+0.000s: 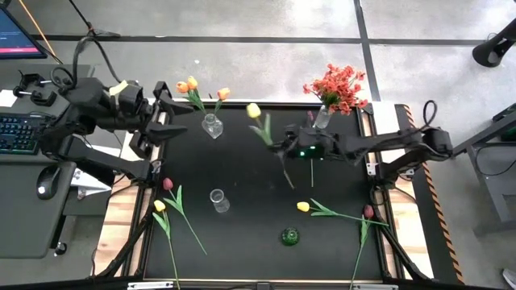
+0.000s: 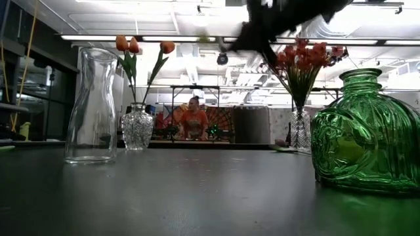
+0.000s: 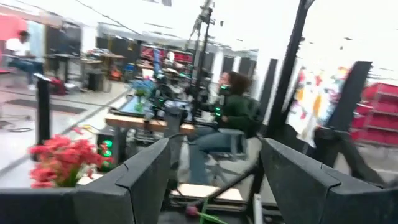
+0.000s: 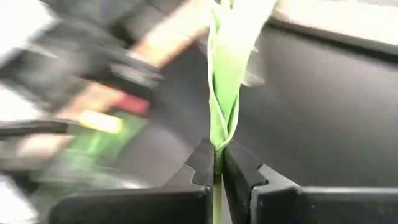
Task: Sort flowers into vase by color
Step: Put the top yellow flower into the bottom left transparent vase, then put the right yellow flower into the bottom left transparent vase
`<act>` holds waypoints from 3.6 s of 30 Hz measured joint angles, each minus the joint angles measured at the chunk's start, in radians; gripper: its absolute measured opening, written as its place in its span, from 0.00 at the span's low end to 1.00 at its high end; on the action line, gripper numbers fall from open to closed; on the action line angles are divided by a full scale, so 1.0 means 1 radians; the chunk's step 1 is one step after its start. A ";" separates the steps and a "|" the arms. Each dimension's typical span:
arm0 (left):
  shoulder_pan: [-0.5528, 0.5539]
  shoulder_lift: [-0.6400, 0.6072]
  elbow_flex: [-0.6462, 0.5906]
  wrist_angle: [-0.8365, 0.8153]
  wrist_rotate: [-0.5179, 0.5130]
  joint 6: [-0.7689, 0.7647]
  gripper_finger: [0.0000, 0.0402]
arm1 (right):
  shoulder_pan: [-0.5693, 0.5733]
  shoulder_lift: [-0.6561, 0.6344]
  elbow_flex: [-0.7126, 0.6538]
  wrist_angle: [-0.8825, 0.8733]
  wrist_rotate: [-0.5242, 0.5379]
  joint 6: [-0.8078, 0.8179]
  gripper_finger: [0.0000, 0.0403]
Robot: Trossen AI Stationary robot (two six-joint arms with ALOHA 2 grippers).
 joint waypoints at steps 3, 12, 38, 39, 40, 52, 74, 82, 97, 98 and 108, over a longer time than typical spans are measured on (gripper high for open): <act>0.000 0.000 0.000 0.016 -0.046 0.001 0.59 | 0.040 0.015 0.000 0.259 -0.087 -0.078 0.01; 0.000 0.019 0.000 0.086 -0.087 0.001 0.59 | 0.072 0.248 0.029 0.874 -0.183 -0.166 0.00; -0.038 0.028 0.000 0.139 -0.092 -0.054 0.59 | 0.072 0.801 0.570 0.979 -0.287 -0.125 0.00; -0.039 0.028 0.000 0.139 -0.092 -0.054 0.59 | 0.072 0.804 0.570 0.976 -0.294 -0.132 0.00; -0.039 0.028 0.000 0.138 -0.092 -0.054 0.59 | 0.072 0.805 0.570 0.969 -0.301 -0.148 0.00; -0.039 0.026 0.000 0.124 -0.094 -0.054 0.59 | 0.054 0.805 0.569 0.840 -0.468 -0.249 0.03; -0.038 -0.013 0.000 0.121 -0.094 -0.047 0.59 | -0.006 0.558 0.569 0.089 -0.614 -0.533 0.59; -0.038 -0.029 0.000 0.115 -0.103 0.026 0.59 | -0.045 0.407 0.569 -0.296 -0.640 -0.620 0.59; -0.037 -0.038 0.000 0.084 -0.105 0.101 0.59 | 0.098 0.318 0.366 -1.262 -0.652 -0.570 0.59; -0.037 -0.038 0.000 0.085 -0.105 0.107 0.59 | 0.128 0.308 0.315 -1.275 -0.658 -0.539 0.59; -0.037 -0.038 0.000 0.086 -0.105 0.125 0.59 | 0.386 0.051 -0.080 -0.992 -0.686 -0.087 0.59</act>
